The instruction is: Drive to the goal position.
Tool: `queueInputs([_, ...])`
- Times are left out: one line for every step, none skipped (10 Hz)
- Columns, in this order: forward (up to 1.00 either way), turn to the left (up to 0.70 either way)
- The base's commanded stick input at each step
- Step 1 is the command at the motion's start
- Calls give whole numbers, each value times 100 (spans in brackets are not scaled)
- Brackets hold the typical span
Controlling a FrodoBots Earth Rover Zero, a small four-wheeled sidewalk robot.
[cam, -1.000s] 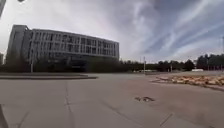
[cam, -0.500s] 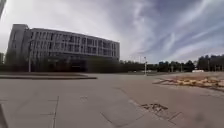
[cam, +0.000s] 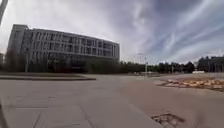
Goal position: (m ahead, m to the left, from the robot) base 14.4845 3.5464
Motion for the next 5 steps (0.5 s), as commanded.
queueInputs([100,0])
queueInputs([100,0])
queueInputs([100,0])
queueInputs([100,0])
queueInputs([100,0])
